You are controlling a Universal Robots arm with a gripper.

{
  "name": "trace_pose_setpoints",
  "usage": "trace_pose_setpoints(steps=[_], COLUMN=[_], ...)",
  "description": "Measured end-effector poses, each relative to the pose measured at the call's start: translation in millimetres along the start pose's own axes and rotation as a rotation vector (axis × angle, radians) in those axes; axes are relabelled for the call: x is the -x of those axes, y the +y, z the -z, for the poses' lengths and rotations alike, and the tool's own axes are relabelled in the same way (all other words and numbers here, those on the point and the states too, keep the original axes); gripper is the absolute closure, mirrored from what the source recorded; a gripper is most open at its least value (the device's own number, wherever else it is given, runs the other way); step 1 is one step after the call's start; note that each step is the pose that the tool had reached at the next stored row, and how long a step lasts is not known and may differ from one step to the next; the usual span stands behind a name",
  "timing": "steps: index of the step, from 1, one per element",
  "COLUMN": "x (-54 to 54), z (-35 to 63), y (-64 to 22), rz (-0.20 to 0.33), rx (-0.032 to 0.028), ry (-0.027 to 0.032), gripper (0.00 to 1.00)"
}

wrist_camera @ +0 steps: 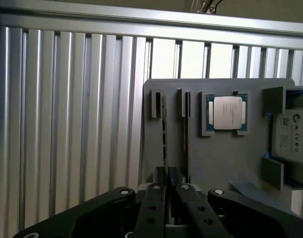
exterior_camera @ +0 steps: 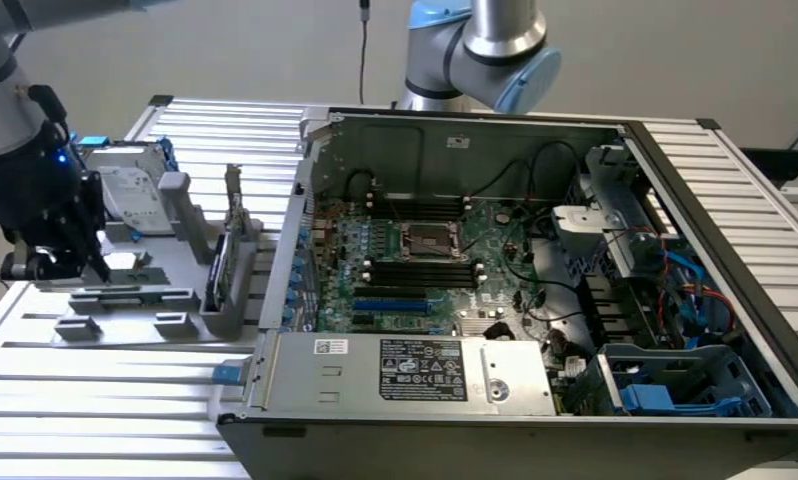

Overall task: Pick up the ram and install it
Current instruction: 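Pick up the ram and move it above insertion slot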

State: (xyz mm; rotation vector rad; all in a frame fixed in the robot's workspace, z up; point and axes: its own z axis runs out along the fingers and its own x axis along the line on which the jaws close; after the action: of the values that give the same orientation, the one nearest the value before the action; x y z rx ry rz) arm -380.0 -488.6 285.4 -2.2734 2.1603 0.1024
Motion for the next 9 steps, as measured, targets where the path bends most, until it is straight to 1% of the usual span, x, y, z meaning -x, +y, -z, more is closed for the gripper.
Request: trace_pose_setpoints(steps=[4, 9], x=[0.4, 0.3], z=[18.3, 41.5], y=[-6.5, -27.0], rz=[0.0, 0.0], rx=[0.0022, 0.0132], ry=[-0.0003, -0.0024], gripper=[0.86, 0.86])
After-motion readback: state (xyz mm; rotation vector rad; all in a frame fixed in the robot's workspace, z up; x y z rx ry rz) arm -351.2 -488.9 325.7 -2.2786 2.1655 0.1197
